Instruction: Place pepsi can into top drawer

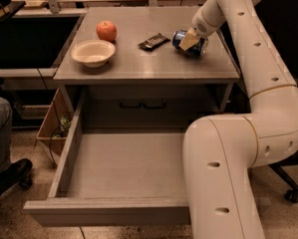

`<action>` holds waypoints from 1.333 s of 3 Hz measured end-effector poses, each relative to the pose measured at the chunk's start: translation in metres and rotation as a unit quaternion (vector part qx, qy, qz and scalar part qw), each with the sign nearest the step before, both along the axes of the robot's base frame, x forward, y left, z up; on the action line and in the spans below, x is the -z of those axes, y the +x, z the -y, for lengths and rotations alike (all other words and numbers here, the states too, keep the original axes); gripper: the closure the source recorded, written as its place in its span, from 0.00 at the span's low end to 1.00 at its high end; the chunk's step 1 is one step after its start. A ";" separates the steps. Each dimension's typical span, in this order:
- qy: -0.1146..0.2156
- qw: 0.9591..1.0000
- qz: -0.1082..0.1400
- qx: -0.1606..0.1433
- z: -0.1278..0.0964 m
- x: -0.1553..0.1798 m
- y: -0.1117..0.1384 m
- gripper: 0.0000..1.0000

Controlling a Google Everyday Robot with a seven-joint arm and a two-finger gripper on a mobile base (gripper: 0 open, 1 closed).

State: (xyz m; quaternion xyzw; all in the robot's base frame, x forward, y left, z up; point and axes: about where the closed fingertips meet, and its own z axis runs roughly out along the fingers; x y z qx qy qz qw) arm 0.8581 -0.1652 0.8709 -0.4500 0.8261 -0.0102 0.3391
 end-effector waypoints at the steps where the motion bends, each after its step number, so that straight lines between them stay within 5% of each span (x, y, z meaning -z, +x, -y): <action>1: -0.030 0.997 0.002 -0.066 -0.006 -0.043 -0.036 1.00; 2: -0.041 0.993 0.004 -0.107 -0.013 -0.072 -0.062 1.00; 4: 0.016 0.987 -0.052 -0.152 -0.019 -0.080 -0.117 1.00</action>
Offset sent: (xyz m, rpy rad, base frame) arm -0.0964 0.0112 0.1204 -0.1114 -0.0115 0.3128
